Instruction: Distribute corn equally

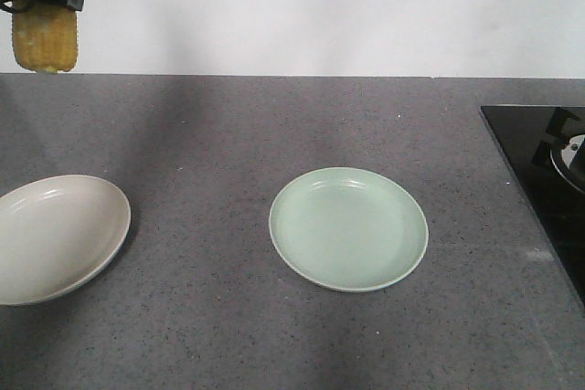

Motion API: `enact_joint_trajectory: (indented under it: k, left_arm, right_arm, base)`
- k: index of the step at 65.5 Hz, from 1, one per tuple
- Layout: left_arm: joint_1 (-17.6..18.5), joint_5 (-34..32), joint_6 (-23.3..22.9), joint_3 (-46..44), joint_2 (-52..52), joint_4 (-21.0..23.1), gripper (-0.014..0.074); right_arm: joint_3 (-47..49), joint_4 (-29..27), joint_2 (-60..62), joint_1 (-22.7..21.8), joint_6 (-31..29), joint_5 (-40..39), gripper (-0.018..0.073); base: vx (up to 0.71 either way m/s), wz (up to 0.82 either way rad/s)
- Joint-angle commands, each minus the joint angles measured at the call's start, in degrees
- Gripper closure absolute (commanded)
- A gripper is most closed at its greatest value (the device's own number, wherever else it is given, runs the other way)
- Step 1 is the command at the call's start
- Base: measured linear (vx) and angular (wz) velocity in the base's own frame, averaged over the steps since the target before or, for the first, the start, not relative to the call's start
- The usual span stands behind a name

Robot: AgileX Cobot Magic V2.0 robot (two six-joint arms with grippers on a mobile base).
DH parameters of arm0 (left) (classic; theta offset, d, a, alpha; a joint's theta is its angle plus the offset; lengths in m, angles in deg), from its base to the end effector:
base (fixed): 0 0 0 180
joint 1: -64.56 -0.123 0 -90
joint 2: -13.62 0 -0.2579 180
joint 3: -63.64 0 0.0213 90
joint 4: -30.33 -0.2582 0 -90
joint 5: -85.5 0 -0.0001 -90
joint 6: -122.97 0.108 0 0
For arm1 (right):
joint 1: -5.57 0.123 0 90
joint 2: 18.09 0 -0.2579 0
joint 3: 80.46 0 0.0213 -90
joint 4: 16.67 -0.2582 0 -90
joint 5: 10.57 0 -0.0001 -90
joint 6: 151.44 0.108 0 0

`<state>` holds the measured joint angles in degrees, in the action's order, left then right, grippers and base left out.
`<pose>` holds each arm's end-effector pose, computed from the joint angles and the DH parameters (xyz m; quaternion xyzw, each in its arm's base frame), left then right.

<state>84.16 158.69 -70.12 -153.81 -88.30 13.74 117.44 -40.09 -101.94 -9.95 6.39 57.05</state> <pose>0.3376 -0.0889 0.4298 0.0414 0.9219 0.0375 0.3834 0.2749 -0.0351 0.4371 -0.0551 0.8982 0.0674 0.4308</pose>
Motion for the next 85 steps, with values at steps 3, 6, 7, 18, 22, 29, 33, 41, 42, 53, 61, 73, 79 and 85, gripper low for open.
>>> enact_joint_trajectory:
  k: [3,6,7,18,22,29,33,41,42,53,61,73,79,85]
  left_arm:
    - [0.0,-1.9,-0.5,-1.3,2.4,-1.1,0.0485]
    - [0.0,-1.9,-0.5,-1.3,2.4,-1.1,0.0485]
    - [0.0,-1.9,-0.5,-1.3,2.4,-1.1,0.0485]
    - [0.0,-1.9,-0.5,-1.3,2.4,-1.1,0.0485]
    - [0.0,-1.9,-0.5,-1.3,2.4,-1.1,0.0485]
    - [0.0,-1.9,-0.5,-1.3,2.4,-1.1,0.0485]
    - [0.0,-1.9,-0.5,-1.3,2.4,-1.1,0.0485]
    - [0.0,-1.9,-0.5,-1.3,2.4,-1.1,0.0485]
    - [0.0,-1.9,-0.5,-1.3,2.4,-1.1,0.0485]
    - [0.0,-1.9,-0.5,-1.3,2.4,-1.1,0.0485]
    - [0.0,-1.9,-0.5,-1.3,2.4,-1.1,0.0485]
    - [0.0,-1.9,-0.5,-1.3,2.4,-1.1,0.0485]
    - [0.0,-1.9,-0.5,-1.3,2.4,-1.1,0.0485]
    - [0.0,-1.9,-0.5,-1.3,2.4,-1.1,0.0485]
  right_arm:
    - [1.5,-1.3,1.4,-0.3,-0.4,-3.5,0.0387]
    - [1.5,-1.3,1.4,-0.3,-0.4,-3.5,0.0387]
    - [1.5,-1.3,1.4,-0.3,-0.4,-3.5,0.0387]
    - [1.5,-1.3,1.4,-0.3,-0.4,-3.5,0.0387]
    - [1.5,-1.3,1.4,-0.3,-0.4,-3.5,0.0387]
    - [1.5,-1.3,1.4,-0.3,-0.4,-3.5,0.0387]
    - [1.5,-1.3,1.4,-0.3,-0.4,-3.5,0.0387]
    - [1.5,-1.3,1.4,-0.3,-0.4,-3.5,0.0387]
    - [1.5,-1.3,1.4,-0.3,-0.4,-3.5,0.0387]
    - [1.5,-1.3,1.4,-0.3,-0.4,-3.5,0.0387]
    - [1.5,-1.3,1.4,-0.3,-0.4,-3.5,0.0387]
    - [1.5,-1.3,1.4,-0.3,-0.4,-3.5,0.0387]
    - [1.5,-1.3,1.4,-0.3,-0.4,-3.5,0.0387]
    - [1.5,-1.3,1.4,-0.3,-0.4,-3.5,0.0387]
  base:
    - [0.05,-0.01]
    - [0.05,-0.01]
    - [0.05,-0.01]
    - [0.05,-0.01]
    - [0.05,-0.01]
    - [0.04,-0.01]
    - [0.04,-0.01]
    - [0.04,-0.01]
    - [0.04,-0.01]
    - [0.03,-0.01]
    - [0.03,-0.01]
    - [0.02,-0.02]
    - [0.01,-0.01]
    - [0.00,-0.01]
